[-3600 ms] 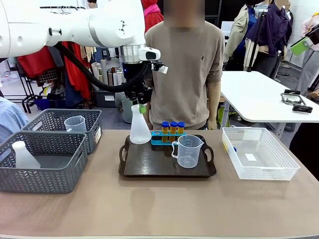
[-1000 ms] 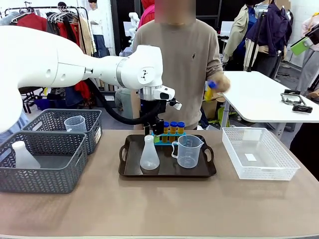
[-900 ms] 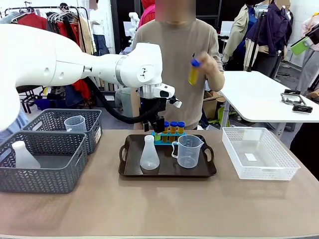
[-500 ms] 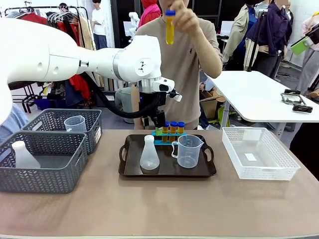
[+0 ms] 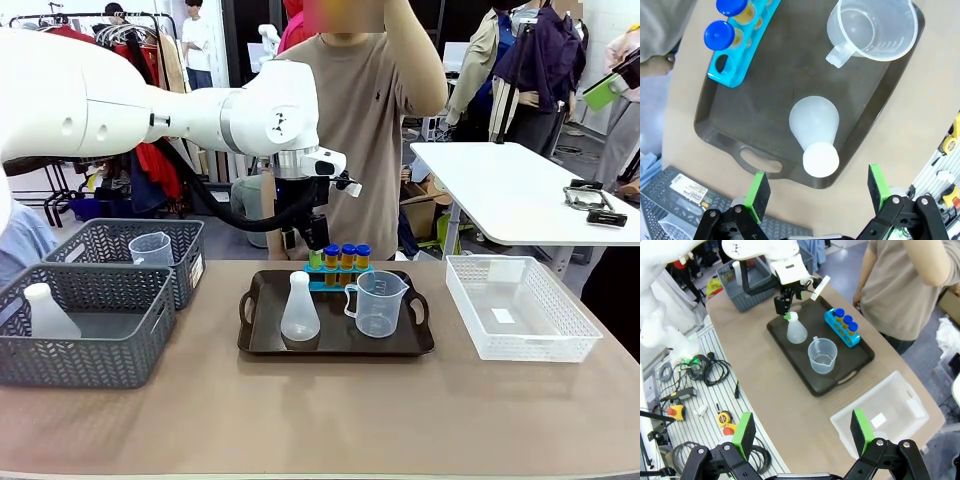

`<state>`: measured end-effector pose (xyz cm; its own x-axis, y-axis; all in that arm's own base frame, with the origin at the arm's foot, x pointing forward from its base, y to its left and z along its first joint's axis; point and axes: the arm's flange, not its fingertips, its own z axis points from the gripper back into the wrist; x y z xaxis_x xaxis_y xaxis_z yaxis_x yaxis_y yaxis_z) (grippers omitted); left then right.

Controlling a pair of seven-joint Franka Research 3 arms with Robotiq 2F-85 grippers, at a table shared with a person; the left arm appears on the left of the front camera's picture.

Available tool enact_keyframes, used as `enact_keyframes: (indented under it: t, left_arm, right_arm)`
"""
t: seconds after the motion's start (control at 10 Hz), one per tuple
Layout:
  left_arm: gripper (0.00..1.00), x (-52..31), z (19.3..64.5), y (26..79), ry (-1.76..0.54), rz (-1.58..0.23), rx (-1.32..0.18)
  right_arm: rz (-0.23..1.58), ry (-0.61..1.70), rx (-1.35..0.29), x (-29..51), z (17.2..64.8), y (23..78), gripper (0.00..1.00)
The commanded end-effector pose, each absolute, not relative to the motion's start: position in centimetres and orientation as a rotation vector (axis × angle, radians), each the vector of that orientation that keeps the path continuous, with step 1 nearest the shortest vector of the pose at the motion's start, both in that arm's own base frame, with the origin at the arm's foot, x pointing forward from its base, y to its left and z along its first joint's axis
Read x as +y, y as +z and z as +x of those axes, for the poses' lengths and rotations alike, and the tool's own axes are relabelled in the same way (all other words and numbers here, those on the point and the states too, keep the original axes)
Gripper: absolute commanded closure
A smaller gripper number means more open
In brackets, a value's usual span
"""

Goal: Prepare the laboratory tools.
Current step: Pick up one Small flask and place it on the Handle tray.

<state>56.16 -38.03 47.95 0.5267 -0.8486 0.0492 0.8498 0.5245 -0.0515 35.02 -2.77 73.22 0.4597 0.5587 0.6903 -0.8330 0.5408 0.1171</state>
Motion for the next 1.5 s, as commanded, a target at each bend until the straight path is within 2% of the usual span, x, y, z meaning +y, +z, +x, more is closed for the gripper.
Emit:
enact_keyframes:
  t: [0.0,0.5,0.9,1.4]
  left_arm:
    - [0.00,-38.2,56.2,47.8,-1.021,-0.067,-0.028]
    - [0.00,-38.5,56.1,47.7,-1.022,-0.074,-0.017]
    - [0.00,-34.8,54.2,57.3,-0.985,-0.165,-0.212]
    - [0.00,-28.7,53.5,64.7,-1.001,-0.264,-0.396]
  right_arm:
    - [0.515,0.892,-0.659,-2.6,35.0,73.6,0.00]
    - [0.515,0.892,-0.659,-2.6,35.0,73.6,0.00]
    - [0.515,0.892,-0.659,-2.6,35.0,73.6,0.00]
    - [0.515,0.892,-0.659,-2.6,35.0,73.6,0.00]
